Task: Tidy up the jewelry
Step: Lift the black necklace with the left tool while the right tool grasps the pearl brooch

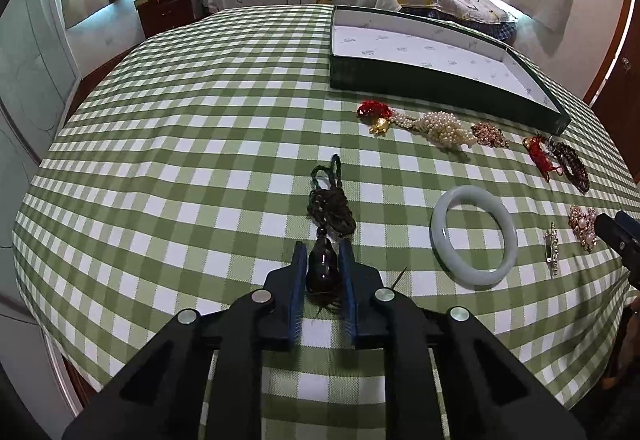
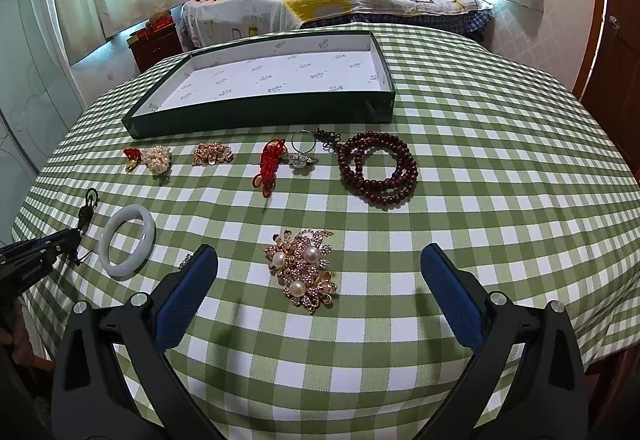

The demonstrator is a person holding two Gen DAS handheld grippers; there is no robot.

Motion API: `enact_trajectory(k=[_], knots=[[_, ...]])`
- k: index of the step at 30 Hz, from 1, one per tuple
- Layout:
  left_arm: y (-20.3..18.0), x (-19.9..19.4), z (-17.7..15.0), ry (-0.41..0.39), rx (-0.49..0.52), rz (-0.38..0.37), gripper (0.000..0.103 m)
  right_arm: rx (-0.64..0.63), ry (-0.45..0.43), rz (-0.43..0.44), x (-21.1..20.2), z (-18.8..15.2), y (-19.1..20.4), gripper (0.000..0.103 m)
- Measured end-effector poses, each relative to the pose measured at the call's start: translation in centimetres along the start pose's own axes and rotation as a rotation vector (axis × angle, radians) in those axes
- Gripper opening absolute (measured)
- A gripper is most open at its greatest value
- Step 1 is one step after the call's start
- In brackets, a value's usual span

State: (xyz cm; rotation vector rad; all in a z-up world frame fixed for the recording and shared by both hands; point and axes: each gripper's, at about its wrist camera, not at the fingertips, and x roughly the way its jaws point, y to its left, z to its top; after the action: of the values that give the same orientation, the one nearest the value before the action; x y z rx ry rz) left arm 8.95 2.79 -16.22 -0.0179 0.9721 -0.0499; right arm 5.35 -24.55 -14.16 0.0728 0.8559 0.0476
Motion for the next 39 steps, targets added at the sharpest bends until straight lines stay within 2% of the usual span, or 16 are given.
enact_trajectory(k=[3,7,9,14,16,18,21,28,39], knots=[[-0.4,0.0,0.1,-0.002,0.015,0.008,0.017,-0.014,0.006,0.011,0.4,0.0,0.2,0.084],[-0.7,0.0,0.6,-0.014,0.023,0.008,0.017,-0.020,0.020,0.011,1.2,-0.1,0.3,0.080],[-0.7,0.0,0.7,-0.024,0.024,0.015,0.017,-0.024,0.032,0.024,1.5,-0.2,0.4,0.071],[-0.6,0.2,0.9,-0.023,0.015,0.015,0.017,-0.041,0.043,0.043,1.8,-0.5,0.6,0.058],[-0.6,0.1,0.9,-0.026,0.014,0.014,0.017,-0.048,0.040,0.056,1.7,-0.6,0.7,0.044],[-0.6,0.0,0.9,-0.031,0.013,0.013,0.017,-0.052,0.035,0.058,1.7,-0.7,0.8,0.035],[-0.5,-0.1,0.9,-0.036,0.009,0.018,0.017,-0.046,0.032,0.069,1.6,-0.7,0.7,0.028],[-0.1,-0.5,1.0,-0.047,-0.014,0.000,0.017,-0.048,0.013,0.083,0.9,-0.6,0.7,0.022],[-0.3,-1.3,1.2,-0.071,-0.007,0.007,0.017,-0.043,-0.011,0.084,0.3,-0.4,0.5,0.021]])
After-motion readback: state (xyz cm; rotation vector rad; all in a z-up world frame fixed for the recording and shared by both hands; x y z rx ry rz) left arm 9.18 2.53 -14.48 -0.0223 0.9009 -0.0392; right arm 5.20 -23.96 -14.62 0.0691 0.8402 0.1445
